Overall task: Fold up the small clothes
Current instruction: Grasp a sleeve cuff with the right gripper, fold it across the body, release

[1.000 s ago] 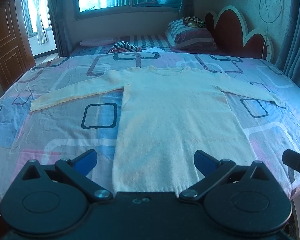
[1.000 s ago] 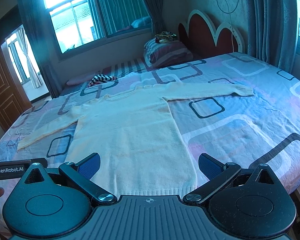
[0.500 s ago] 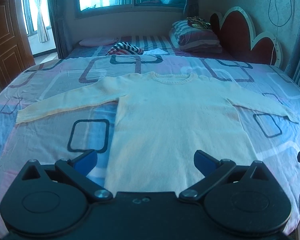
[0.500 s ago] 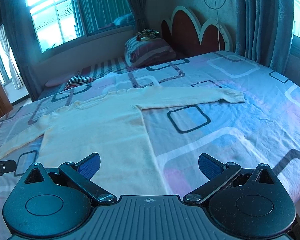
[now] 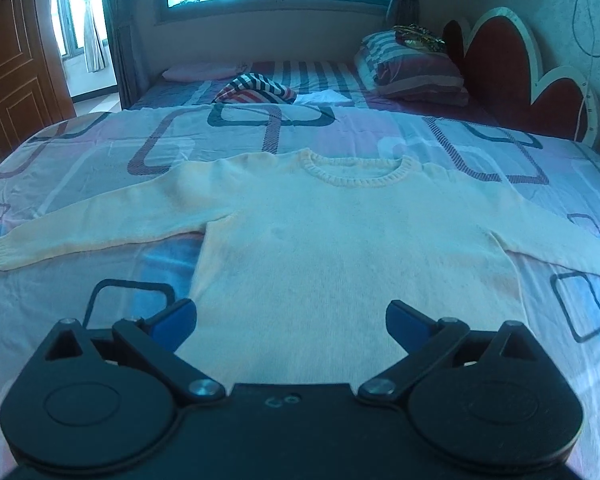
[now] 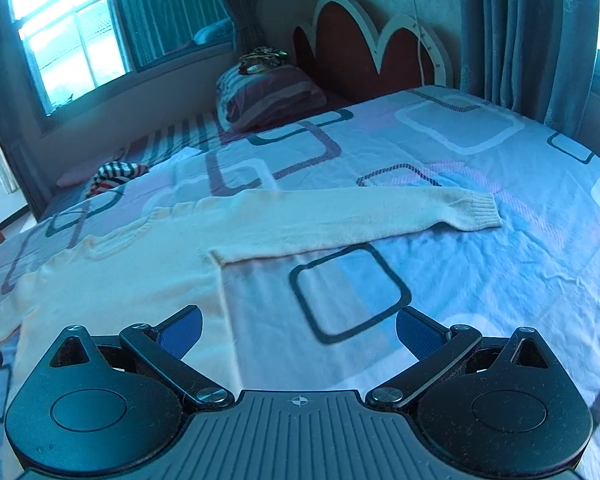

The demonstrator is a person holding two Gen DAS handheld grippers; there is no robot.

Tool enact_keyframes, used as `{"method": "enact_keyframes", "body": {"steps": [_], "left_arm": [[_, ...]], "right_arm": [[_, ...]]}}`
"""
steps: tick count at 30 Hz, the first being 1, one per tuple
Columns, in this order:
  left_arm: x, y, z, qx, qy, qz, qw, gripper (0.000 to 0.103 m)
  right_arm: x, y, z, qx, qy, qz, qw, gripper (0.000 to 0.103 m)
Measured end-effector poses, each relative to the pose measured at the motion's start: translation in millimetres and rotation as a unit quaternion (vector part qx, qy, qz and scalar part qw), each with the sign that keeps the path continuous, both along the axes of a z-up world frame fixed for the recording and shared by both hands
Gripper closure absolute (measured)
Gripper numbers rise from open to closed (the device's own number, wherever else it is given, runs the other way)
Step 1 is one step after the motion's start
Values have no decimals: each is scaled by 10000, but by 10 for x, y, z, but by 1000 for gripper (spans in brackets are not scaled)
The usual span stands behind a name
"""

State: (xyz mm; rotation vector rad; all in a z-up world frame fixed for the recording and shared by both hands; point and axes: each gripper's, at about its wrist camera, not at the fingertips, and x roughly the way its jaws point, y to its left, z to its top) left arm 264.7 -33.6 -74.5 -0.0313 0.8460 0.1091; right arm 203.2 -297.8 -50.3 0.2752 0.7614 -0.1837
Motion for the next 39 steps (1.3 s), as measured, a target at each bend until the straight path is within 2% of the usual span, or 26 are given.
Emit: {"method": "enact_keyframes", "body": {"steps": [3, 7, 8, 10, 13, 17, 20, 25, 27, 28, 29, 30, 32, 34, 39], "left_arm": [[199, -39, -127, -9, 70, 93, 9999, 5], [454, -136, -282, 193, 190, 89, 9996, 8], [510, -160, -315, 219, 232, 53, 9995, 11], [614, -211, -353, 233, 311, 25, 9992, 13], [724, -241, -384, 229, 334, 75, 9992, 14], [815, -238, -393, 252, 325, 133, 9991, 14], [882, -236, -409, 307, 340, 177, 9988, 14], [963, -246, -455, 411, 373, 159, 9983, 17], [988, -246, -472, 415, 396, 127, 9983, 21], [1002, -244, -479, 410, 406, 116, 9983, 22], [1010, -238, -483, 400, 420, 111, 9983, 25], [1020, -232, -487, 382, 435, 108, 9983, 26], [1035, -219, -492, 365, 449, 115, 9983, 27], [1044, -200, -486, 356, 444, 110, 9983, 28], [1040, -76, -427, 112, 356, 78, 9993, 32]], "right_arm": [[244, -235, -147, 11, 87, -158, 9998, 1], [537, -614, -349, -20, 211, -514, 9985, 1], [598, -723, -402, 6, 244, -625, 9977, 12], [721, -953, -523, 113, 389, -819, 9958, 26], [845, -1302, -693, 383, 589, -1200, 9903, 26], [943, -1634, -820, 484, 671, -1496, 9853, 26], [1019, -1849, -919, 875, 663, -1657, 9800, 26], [1194, -2042, -965, 842, 520, -1881, 9772, 26], [1239, -2075, -961, 803, 406, -1960, 9765, 39], [1268, -2082, -959, 753, 388, -1955, 9770, 57], [1296, -2090, -962, 694, 407, -1951, 9775, 67], [1307, -2101, -963, 669, 384, -1969, 9774, 70], [1312, -2112, -960, 660, 293, -2016, 9768, 89], [1333, -2085, -928, 561, 235, -1978, 9784, 94], [1398, -1849, -685, 360, -206, -1583, 9865, 97]]}}
